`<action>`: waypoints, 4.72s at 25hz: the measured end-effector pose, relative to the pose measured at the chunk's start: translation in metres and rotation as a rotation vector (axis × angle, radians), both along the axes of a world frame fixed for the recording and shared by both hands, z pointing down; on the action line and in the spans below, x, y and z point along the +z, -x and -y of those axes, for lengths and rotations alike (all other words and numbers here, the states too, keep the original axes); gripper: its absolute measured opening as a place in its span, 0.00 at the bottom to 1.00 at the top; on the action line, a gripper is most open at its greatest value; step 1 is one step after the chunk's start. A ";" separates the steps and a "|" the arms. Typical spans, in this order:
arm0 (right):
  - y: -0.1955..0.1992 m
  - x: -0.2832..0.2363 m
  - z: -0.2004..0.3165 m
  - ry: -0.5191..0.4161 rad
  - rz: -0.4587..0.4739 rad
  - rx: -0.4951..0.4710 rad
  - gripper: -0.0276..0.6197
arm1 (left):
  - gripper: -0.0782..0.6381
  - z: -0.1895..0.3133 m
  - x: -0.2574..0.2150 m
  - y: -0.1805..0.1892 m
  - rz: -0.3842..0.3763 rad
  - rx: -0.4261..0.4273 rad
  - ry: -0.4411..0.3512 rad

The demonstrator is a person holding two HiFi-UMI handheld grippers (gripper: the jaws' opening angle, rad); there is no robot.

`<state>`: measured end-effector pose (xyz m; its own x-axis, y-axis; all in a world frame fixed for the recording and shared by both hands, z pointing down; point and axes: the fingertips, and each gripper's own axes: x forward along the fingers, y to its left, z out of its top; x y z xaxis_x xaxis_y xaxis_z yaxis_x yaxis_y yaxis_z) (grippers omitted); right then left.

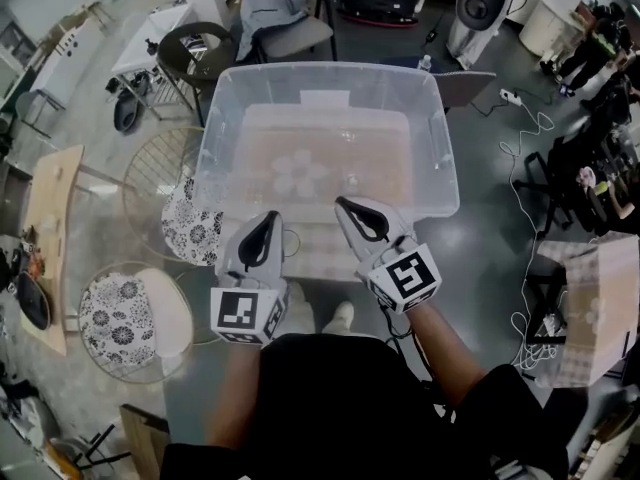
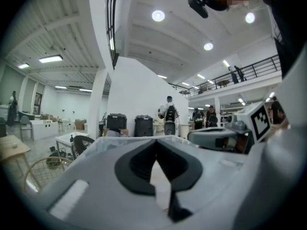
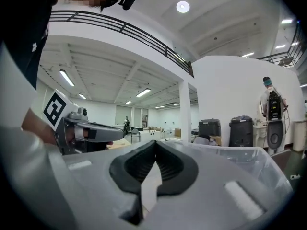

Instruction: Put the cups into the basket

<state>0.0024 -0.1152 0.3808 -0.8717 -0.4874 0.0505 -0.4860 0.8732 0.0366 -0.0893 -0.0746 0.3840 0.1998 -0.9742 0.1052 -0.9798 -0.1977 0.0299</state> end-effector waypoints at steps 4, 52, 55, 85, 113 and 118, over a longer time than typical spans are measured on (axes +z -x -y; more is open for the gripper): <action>0.013 0.013 -0.011 0.014 -0.017 -0.065 0.05 | 0.12 -0.019 0.006 0.007 0.007 -0.054 0.017; 0.082 0.056 -0.007 0.118 -0.194 0.127 0.05 | 0.40 -0.037 0.270 0.003 0.193 0.548 0.710; 0.076 0.052 -0.009 0.121 -0.186 0.156 0.05 | 0.41 -0.041 0.297 -0.008 0.221 0.588 0.788; 0.018 0.081 -0.021 0.201 -0.234 0.275 0.05 | 0.23 -0.027 0.398 -0.020 0.598 0.555 0.918; 0.016 0.077 -0.006 0.173 -0.213 0.242 0.05 | 0.17 -0.048 0.344 -0.025 0.391 0.543 0.935; 0.013 0.077 -0.004 0.175 -0.202 0.231 0.05 | 0.17 -0.046 0.312 -0.023 0.394 0.526 0.892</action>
